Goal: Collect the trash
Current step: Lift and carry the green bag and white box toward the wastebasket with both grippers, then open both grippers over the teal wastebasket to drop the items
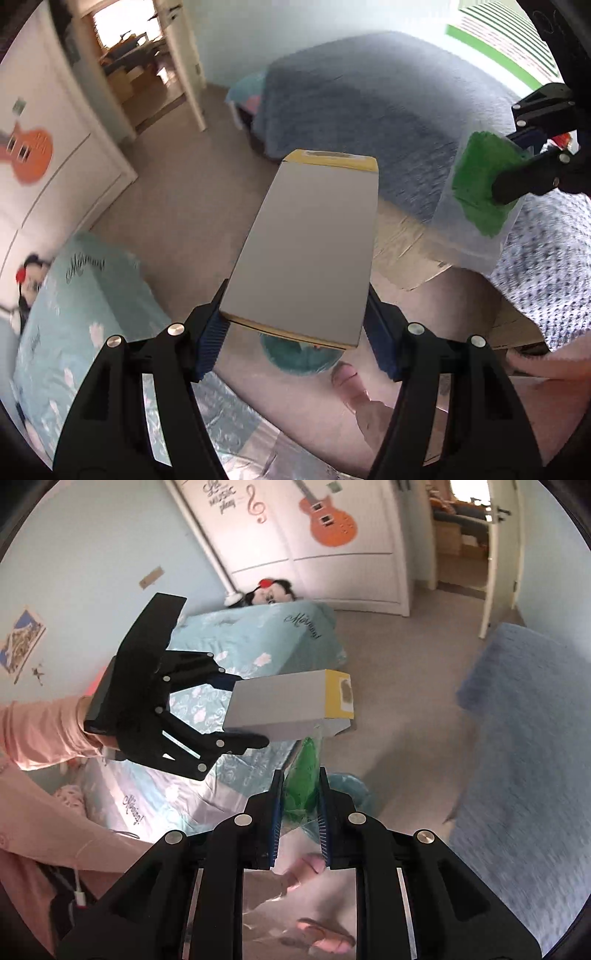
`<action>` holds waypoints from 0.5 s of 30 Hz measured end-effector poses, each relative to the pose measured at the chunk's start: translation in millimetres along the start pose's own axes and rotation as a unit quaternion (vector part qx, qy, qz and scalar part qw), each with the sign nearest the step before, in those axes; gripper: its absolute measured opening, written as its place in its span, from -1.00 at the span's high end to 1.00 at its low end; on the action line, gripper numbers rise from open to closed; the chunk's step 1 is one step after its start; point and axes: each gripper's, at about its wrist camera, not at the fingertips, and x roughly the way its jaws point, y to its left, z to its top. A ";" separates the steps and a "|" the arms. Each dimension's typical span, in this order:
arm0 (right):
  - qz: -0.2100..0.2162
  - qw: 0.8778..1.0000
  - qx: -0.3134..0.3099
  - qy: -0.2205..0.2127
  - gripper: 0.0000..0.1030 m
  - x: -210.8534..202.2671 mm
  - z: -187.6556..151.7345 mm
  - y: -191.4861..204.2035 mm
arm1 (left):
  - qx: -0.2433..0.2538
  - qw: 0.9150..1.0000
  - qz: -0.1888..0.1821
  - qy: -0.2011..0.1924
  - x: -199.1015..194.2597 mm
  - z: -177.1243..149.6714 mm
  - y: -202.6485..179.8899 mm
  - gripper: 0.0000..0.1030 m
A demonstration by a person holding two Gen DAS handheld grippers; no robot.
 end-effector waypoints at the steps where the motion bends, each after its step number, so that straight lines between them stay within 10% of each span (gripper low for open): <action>1: 0.003 1.000 0.003 0.005 0.65 10.0 2.9 -0.7 | -0.008 1.000 -0.001 0.008 6.0 -5.0 9.0 -0.24; 15: 0.048 0.994 0.050 0.087 0.67 170.6 -17.4 -32.2 | -0.078 0.994 -0.021 0.080 115.9 -56.9 50.7 -0.24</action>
